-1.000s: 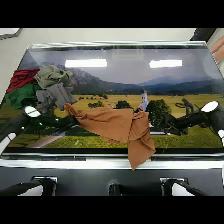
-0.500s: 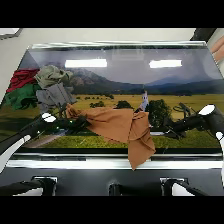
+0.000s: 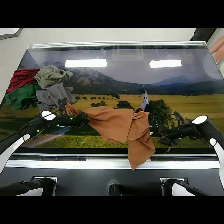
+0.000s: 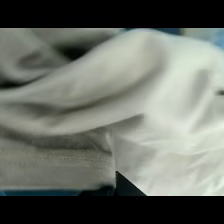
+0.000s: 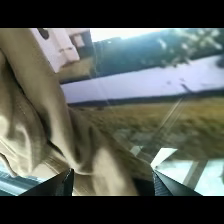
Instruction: Fold the shirts.
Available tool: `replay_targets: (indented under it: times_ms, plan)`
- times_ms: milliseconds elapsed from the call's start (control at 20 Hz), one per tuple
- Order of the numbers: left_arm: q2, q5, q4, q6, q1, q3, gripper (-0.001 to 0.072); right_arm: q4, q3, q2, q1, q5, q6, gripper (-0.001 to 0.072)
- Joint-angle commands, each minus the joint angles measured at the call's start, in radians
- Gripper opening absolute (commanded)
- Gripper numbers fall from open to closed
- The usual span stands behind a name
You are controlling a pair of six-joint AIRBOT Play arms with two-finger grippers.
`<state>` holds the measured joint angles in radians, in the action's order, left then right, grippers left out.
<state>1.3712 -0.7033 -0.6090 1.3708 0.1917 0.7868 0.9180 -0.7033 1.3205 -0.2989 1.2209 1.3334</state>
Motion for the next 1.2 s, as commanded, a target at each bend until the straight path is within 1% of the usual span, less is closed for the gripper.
replay_targets:
  times_ms: [0,50,100,150,200,250,400,500,550,600,700,750,800,850,950,1050,1150]
  plan:
    - [-0.030,-0.015,0.007,-0.029,-0.001,0.012,0.0029,-0.048,0.025,0.021,0.093,-0.058,-0.029,0.0607]
    - [-0.042,-0.015,0.007,-0.029,-0.002,0.012,0.0030,-0.052,0.024,0.028,0.155,-0.092,-0.028,0.0607]
    - [-0.060,-0.014,0.007,-0.029,-0.002,0.012,0.0030,-0.047,0.024,0.030,0.212,-0.123,-0.028,0.0538]
    - [-0.082,-0.013,0.007,-0.038,-0.005,0.014,0.0030,-0.039,0.019,0.029,0.251,-0.131,-0.028,0.0313]
    - [-0.113,-0.016,0.007,-0.069,-0.012,0.024,0.0030,-0.030,0.000,0.028,0.271,-0.119,-0.026,0.0053]
    - [-0.151,-0.024,0.007,-0.113,-0.019,0.050,0.0030,-0.013,-0.037,0.019,0.268,-0.090,-0.011,0.0036]
    - [-0.301,-0.039,0.006,-0.213,-0.053,0.209,0.0029,0.067,-0.235,-0.085,0.205,-0.062,-0.001,0.0036]
    - [-0.405,-0.036,0.006,-0.210,-0.109,0.391,0.0029,0.121,-0.432,-0.201,0.132,-0.090,0.039,0.0036]
    - [-0.452,-0.035,-0.010,-0.171,-0.160,0.500,0.0029,0.176,-0.539,-0.267,0.090,-0.128,0.079,0.0036]
    - [-0.492,-0.036,-0.068,-0.104,-0.219,0.600,0.0029,0.247,-0.632,-0.327,0.053,-0.166,0.118,0.0036]
    - [-0.570,-0.050,-0.265,0.140,-0.361,0.753,0.0029,0.394,-0.779,-0.441,0.005,-0.214,0.201,0.0036]
    - [-0.611,-0.074,-0.332,0.258,-0.431,0.785,0.0029,0.431,-0.824,-0.492,0.001,-0.214,0.250,0.0036]
    - [-0.650,-0.106,-0.354,0.313,-0.486,0.789,0.0029,0.425,-0.838,-0.535,0.001,-0.222,0.263,0.0036]
    - [-0.680,-0.156,-0.364,0.325,-0.532,0.787,0.0029,0.414,-0.839,-0.578,0.001,-0.229,0.264,0.0036]
    - [-0.722,-0.315,-0.415,0.325,-0.612,0.787,0.0029,0.437,-0.839,-0.635,0.001,-0.196,0.265,0.0036]
    - [-0.738,-0.475,-0.458,0.324,-0.665,0.785,0.0029,0.464,-0.839,-0.661,0.001,-0.109,0.290,0.0037]
    - [-0.740,-0.555,-0.496,0.308,-0.681,0.765,0.0029,0.464,-0.836,-0.660,0.001,0.018,0.299,0.0037]
